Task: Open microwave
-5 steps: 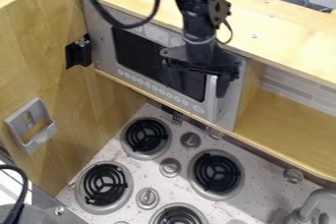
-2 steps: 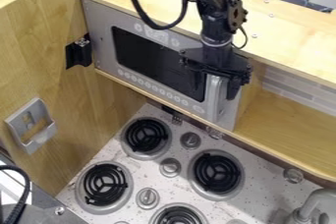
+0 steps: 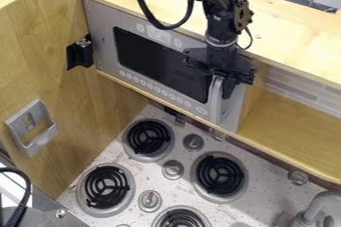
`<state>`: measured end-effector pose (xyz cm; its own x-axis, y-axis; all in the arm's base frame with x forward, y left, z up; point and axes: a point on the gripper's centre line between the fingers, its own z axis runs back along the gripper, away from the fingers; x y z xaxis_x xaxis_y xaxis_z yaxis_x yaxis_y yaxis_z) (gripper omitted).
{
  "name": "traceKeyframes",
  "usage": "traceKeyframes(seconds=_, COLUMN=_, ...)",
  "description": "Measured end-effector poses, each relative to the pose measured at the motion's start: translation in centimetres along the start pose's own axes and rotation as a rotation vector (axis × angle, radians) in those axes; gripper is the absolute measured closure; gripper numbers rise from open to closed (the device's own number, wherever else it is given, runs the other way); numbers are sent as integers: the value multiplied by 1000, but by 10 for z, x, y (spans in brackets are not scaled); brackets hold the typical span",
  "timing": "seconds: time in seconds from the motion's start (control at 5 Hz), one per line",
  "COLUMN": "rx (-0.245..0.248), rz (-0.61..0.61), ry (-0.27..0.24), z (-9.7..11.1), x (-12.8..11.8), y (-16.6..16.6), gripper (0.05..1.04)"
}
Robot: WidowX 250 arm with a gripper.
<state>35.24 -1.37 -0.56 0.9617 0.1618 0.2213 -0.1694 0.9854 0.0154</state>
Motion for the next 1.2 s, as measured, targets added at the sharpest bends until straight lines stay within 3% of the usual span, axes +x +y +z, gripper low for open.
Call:
traceKeyframes(seconds=0.2, rx=-2, rz=4, ry=-13, z=0, x=-3, y=-1, gripper=746)
traceKeyframes(seconds=0.4, rx=7, rz=23, ry=-8, z=0, x=-14, y=3, gripper=746)
traceKeyframes(seconds=0.6, rx=36, rz=45, ry=12, z=6, x=-32, y=15, gripper=746)
traceKeyframes(seconds=1.0, rx=37, rz=68, ry=70, z=12, x=-66, y=35, gripper=697)
traceKeyframes(seconds=1.2, rx=49, rz=122, ry=124, z=5, x=-84, y=49, gripper=381)
